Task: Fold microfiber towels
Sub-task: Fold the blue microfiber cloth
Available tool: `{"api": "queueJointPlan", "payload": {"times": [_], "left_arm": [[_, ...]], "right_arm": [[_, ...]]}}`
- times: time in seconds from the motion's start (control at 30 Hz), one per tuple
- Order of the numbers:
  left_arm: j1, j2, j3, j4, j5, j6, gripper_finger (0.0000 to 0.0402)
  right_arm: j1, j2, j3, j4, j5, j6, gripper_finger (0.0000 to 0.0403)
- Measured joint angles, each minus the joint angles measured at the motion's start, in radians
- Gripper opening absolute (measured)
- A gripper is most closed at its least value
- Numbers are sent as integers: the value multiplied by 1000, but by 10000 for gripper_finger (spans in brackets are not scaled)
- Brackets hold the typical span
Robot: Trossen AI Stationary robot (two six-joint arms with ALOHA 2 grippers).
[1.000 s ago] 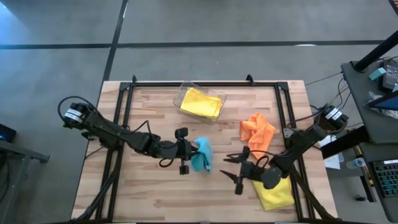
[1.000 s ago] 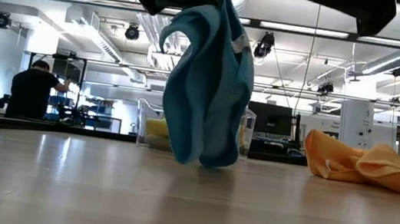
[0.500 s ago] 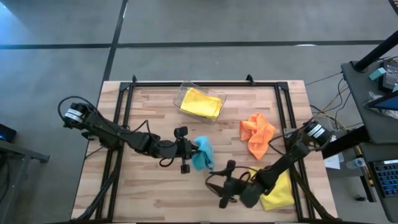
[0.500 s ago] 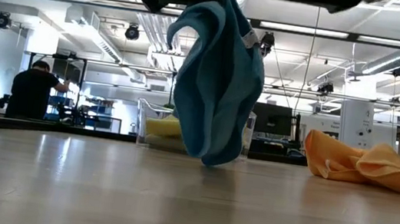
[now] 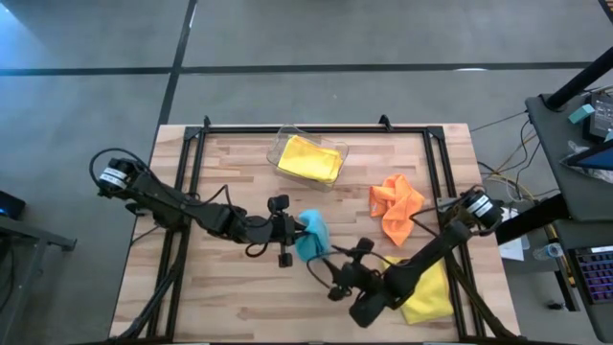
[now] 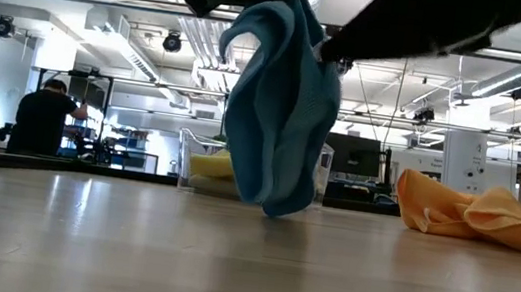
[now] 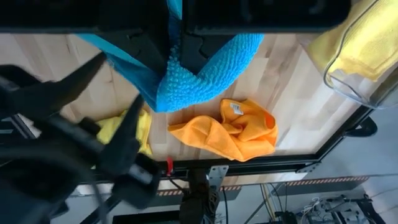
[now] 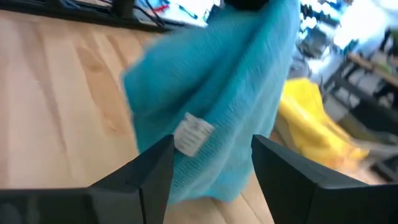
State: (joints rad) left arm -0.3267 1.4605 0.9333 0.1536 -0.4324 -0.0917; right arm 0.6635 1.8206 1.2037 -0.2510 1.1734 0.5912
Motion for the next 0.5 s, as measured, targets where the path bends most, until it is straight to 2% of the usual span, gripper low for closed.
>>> {"api": "queueJointPlan", "payload": {"times": [0.17,0.37,0.5], "left_arm": [[0,0,-2,-4,0,0,0],[4,0,-2,-4,0,3,0],[5,0,-3,-5,0,3,0]], "right_arm": [[-19,0,-21,-5,-20,87,205],[-30,0,-21,-20,-29,99,205],[-39,-1,-26,-117,-31,175,205]]}}
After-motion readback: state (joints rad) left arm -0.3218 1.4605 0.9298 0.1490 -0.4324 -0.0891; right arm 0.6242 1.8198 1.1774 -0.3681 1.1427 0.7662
